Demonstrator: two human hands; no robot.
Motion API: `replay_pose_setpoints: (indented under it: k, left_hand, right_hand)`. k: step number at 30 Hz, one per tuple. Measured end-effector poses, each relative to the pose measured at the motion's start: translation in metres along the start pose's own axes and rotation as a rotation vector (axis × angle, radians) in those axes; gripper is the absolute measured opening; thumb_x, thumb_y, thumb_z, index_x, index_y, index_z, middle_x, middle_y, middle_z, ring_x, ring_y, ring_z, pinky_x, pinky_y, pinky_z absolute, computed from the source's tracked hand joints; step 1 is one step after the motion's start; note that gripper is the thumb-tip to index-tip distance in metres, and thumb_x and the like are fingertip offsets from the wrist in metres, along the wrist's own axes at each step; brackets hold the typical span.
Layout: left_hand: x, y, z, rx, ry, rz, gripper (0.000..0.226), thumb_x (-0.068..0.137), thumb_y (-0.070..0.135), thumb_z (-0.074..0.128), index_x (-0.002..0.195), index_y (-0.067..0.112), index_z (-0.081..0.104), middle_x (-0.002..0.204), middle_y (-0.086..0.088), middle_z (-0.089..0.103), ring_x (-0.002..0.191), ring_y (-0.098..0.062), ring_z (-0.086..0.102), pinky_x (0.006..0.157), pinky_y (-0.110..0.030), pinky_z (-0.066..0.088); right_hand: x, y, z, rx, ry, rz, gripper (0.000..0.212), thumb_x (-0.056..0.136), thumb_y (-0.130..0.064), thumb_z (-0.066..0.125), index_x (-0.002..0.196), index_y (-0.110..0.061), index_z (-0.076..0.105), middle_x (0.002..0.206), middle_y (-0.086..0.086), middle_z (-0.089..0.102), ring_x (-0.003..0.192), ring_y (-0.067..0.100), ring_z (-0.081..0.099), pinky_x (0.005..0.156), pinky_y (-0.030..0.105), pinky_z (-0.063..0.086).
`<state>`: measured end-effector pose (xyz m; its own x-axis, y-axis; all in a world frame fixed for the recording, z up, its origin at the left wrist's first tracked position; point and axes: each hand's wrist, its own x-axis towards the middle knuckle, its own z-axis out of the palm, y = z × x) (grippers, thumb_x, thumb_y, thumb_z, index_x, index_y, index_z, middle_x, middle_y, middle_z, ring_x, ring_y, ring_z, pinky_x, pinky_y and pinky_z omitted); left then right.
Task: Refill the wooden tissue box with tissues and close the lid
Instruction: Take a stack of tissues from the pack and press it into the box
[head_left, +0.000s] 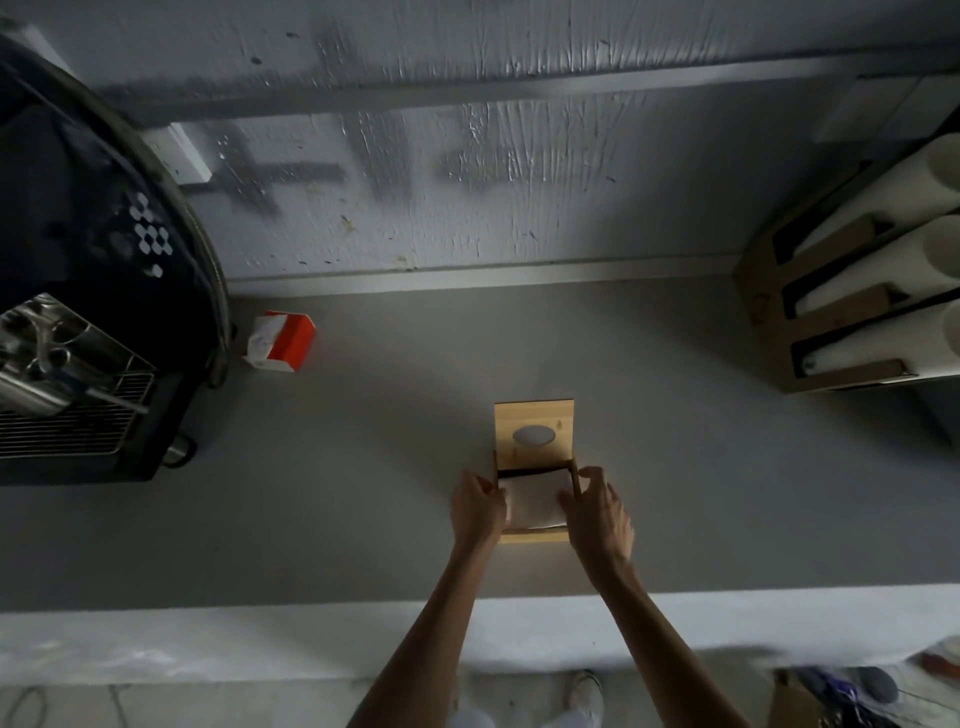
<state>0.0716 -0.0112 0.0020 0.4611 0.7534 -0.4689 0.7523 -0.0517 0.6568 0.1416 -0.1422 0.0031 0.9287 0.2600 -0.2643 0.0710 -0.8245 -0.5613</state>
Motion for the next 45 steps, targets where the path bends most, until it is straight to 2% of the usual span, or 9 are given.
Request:
replay_pose_setpoints:
  k: [9,12,16,21,30,35,38,42,45]
  left_hand:
    - [0.0,-0.006,0.004,-0.008,-0.04,0.032,0.01,0.091,0.017,0.055,0.095,0.008,0.059,0.095,-0.008,0.065,0.088,-0.025,0.061,0.076,-0.037,0.049]
    - [-0.003,-0.006,0.005,0.01,-0.016,0.07,0.015,0.093,0.018,0.054,0.102,0.006,0.057,0.102,-0.011,0.063,0.094,-0.029,0.061,0.078,-0.038,0.049]
    - [-0.015,-0.015,0.007,0.173,0.135,0.43,0.028,0.092,0.01,0.053,0.12,0.005,0.052,0.114,-0.012,0.055,0.103,-0.027,0.052,0.086,-0.037,0.047]
    - [-0.016,-0.015,0.001,0.517,0.093,0.854,0.029,0.077,0.009,0.073,0.103,0.018,0.062,0.103,-0.003,0.064,0.096,-0.024,0.058,0.08,-0.035,0.049]
    - [-0.012,-0.014,0.006,0.753,-0.016,0.776,0.056,0.051,0.036,0.093,0.1,0.018,0.07,0.103,-0.007,0.07,0.097,-0.03,0.064,0.082,-0.038,0.052]
    - [-0.014,-0.011,0.011,0.796,0.003,0.733,0.049,0.051,0.032,0.093,0.092,0.017,0.07,0.095,-0.006,0.069,0.094,-0.032,0.061,0.083,-0.042,0.051]
    - [-0.014,-0.007,0.011,0.814,0.009,0.709,0.054,0.047,0.031,0.094,0.095,0.02,0.071,0.099,-0.005,0.069,0.096,-0.032,0.061,0.086,-0.046,0.051]
    - [-0.009,-0.002,0.008,0.846,-0.01,0.702,0.058,0.038,0.032,0.096,0.09,0.023,0.072,0.096,-0.004,0.07,0.091,-0.032,0.063,0.079,-0.044,0.052]
    - [-0.004,-0.005,0.003,0.858,-0.019,0.693,0.055,0.04,0.034,0.095,0.088,0.022,0.07,0.101,-0.005,0.07,0.091,-0.032,0.062,0.077,-0.043,0.05]
  right_hand:
    - [0.003,0.015,-0.006,0.001,-0.02,-0.016,0.042,0.095,-0.041,0.05,0.131,-0.02,0.047,0.117,0.012,0.067,0.094,0.028,0.068,0.079,0.042,0.056]
    - [-0.005,0.006,-0.005,-0.128,0.065,-0.161,0.039,0.098,-0.028,0.047,0.137,-0.022,0.041,0.114,0.011,0.065,0.082,0.025,0.067,0.068,0.036,0.055]
    - [-0.003,0.007,-0.012,-0.26,0.03,-0.424,0.052,0.09,-0.015,0.061,0.136,-0.025,0.041,0.119,0.007,0.055,0.084,0.021,0.06,0.058,0.032,0.057]
    - [0.012,0.015,-0.029,-0.552,-0.06,-0.721,0.055,0.051,-0.025,0.093,0.101,-0.02,0.07,0.111,0.003,0.069,0.102,0.026,0.065,0.062,0.038,0.057]
    - [0.014,0.01,-0.015,-0.789,-0.136,-0.678,0.067,0.026,-0.026,0.099,0.085,-0.016,0.071,0.082,0.003,0.072,0.076,0.023,0.066,0.068,0.035,0.056]
    - [0.007,-0.002,-0.012,-0.92,-0.174,-0.63,0.057,0.074,-0.025,0.078,0.125,-0.014,0.054,0.124,0.009,0.061,0.115,0.027,0.053,0.102,0.039,0.038]
    - [0.004,-0.007,-0.01,-0.937,-0.149,-0.63,0.062,0.083,-0.024,0.07,0.137,-0.013,0.042,0.138,0.011,0.05,0.128,0.029,0.043,0.11,0.04,0.029]
    - [0.005,-0.01,-0.012,-0.877,-0.137,-0.601,0.064,0.075,-0.024,0.076,0.132,-0.013,0.048,0.137,0.011,0.051,0.128,0.032,0.043,0.109,0.042,0.032]
    - [0.01,-0.005,-0.013,-0.864,-0.092,-0.601,0.074,0.043,-0.025,0.093,0.111,-0.01,0.066,0.114,0.014,0.065,0.108,0.035,0.057,0.096,0.045,0.047]
